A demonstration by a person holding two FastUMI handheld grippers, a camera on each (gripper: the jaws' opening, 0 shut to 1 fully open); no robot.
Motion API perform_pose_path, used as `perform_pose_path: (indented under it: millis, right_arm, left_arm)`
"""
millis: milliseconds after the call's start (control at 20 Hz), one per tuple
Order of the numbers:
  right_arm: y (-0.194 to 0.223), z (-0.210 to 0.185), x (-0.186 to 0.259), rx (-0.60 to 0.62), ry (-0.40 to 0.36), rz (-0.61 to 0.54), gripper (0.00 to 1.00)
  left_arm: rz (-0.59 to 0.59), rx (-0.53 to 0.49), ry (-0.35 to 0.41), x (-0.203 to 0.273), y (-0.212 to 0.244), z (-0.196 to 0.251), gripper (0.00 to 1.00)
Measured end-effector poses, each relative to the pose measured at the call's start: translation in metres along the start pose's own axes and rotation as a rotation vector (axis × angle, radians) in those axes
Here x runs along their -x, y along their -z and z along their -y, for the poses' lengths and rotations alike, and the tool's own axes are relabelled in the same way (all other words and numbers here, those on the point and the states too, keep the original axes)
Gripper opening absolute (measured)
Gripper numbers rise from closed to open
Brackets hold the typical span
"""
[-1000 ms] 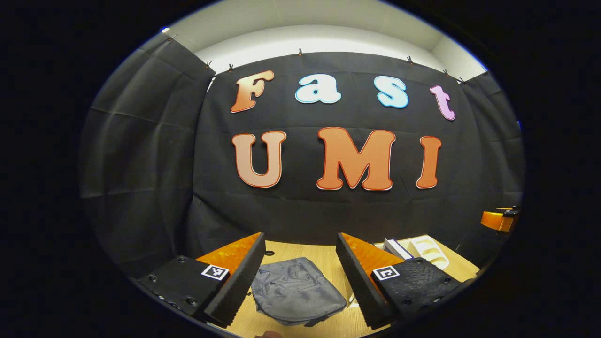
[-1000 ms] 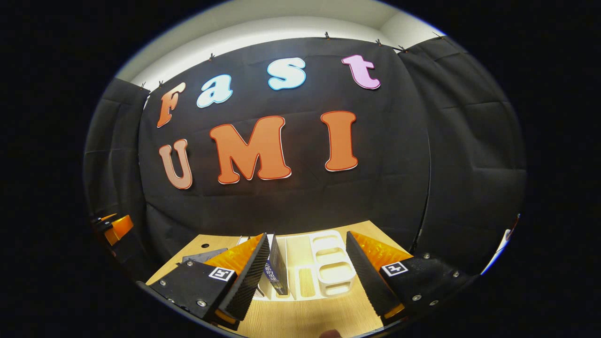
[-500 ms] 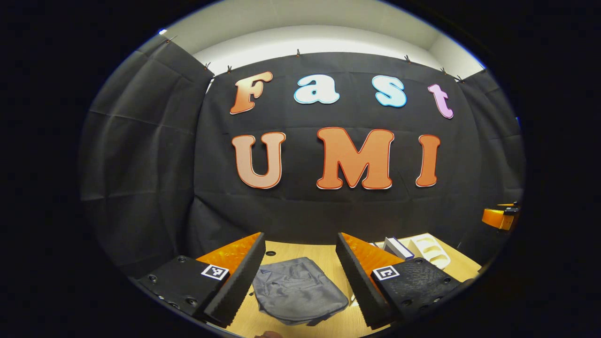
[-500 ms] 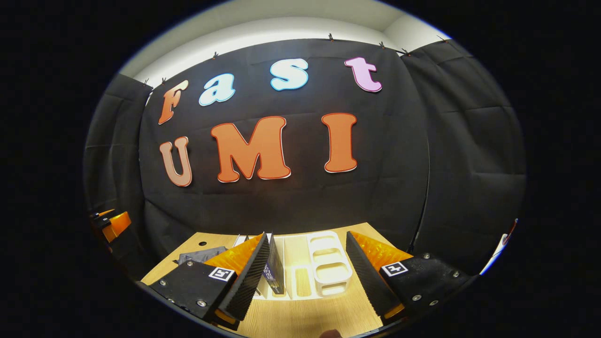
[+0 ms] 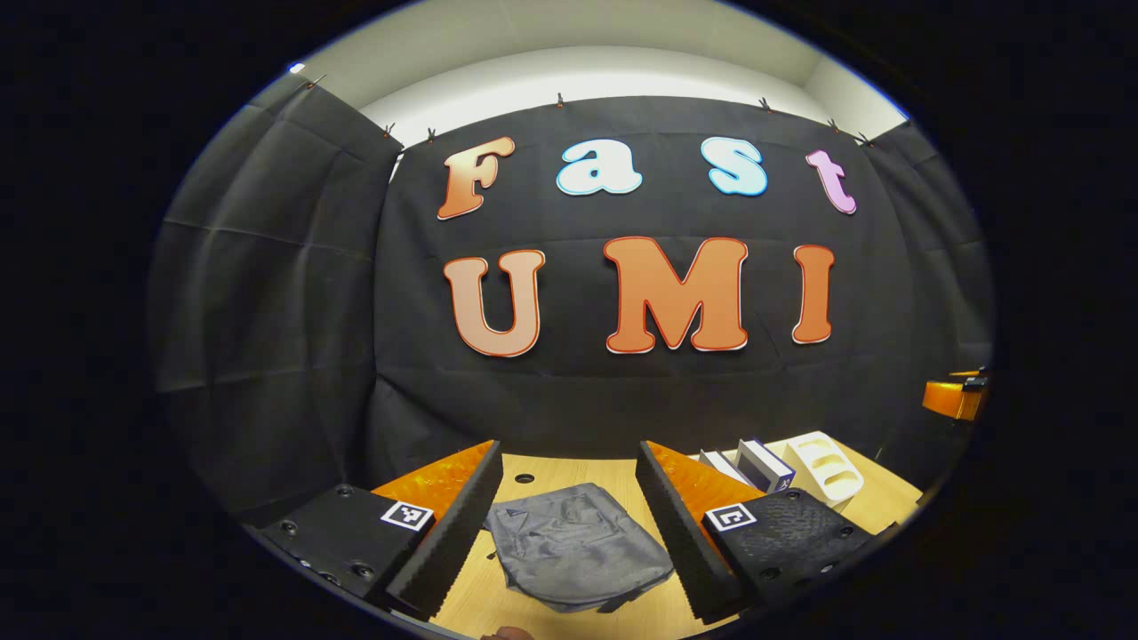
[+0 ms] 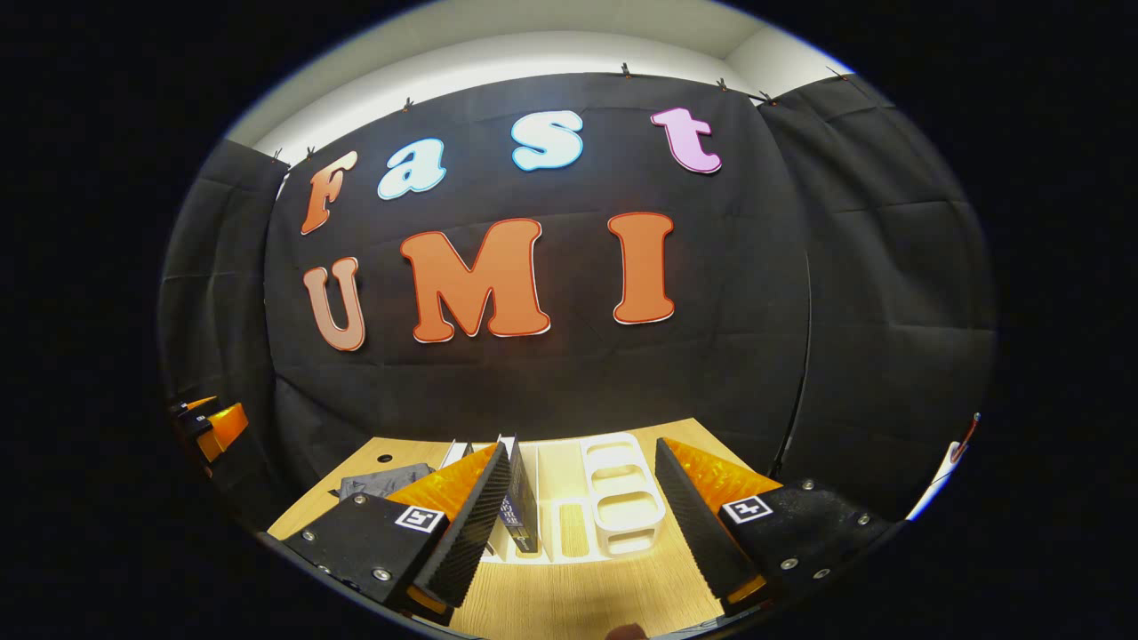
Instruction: Open the schoolbag, grab two books from the bookshelf and put them into the schoolbag.
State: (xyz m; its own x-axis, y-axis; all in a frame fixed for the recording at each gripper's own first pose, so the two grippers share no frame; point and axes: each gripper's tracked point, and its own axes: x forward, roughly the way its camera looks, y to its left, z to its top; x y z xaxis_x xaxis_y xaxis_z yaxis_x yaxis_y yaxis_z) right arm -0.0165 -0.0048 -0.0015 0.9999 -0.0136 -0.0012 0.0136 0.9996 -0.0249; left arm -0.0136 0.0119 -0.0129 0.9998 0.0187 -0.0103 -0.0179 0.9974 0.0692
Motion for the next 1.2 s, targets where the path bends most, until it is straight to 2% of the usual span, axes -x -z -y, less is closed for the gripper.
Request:
perform_pose_path:
  millis: [200,300,350,450,550,650,800,1000,1200]
  right_arm:
    - [0.006,0.007,0.003,-0.005,0.012,-0.013,0.97]
    - [0.007,0.011,0.003,-0.006,0.026,-0.019,0.97]
    - [0.01,0.015,0.004,-0.004,0.033,-0.023,0.97]
    - [0.015,0.02,0.006,0.0,0.047,-0.035,0.98]
    - [0.019,0.027,0.006,0.005,0.065,-0.044,0.97]
    - [0.025,0.036,0.008,0.018,0.089,-0.057,0.97]
    - [0.029,0.049,0.01,0.027,0.121,-0.073,0.97]
    - [0.037,0.068,0.012,0.049,0.178,-0.092,0.97]
    - [0.044,0.08,0.015,0.045,0.21,-0.11,0.98]
  left_arm:
    - [-0.025,-0.107,-0.021,-0.004,0.031,-0.004,0.96]
    - [-0.069,-0.186,-0.022,-0.011,0.063,-0.001,1.0]
    - [-0.099,-0.231,-0.019,-0.014,0.083,0.001,0.97]
    - [-0.151,-0.346,-0.026,-0.018,0.122,0.003,1.0]
    - [-0.224,-0.475,-0.026,-0.022,0.173,0.002,0.97]
    - [-0.291,-0.6,0.009,-0.025,0.224,0.013,0.98]
    - [-0.31,-0.759,0.028,-0.03,0.262,0.027,0.96]
    - [-0.336,-0.868,0.12,-0.043,0.307,0.054,0.97]
    - [-0.36,-0.906,0.195,-0.052,0.328,0.077,0.97]
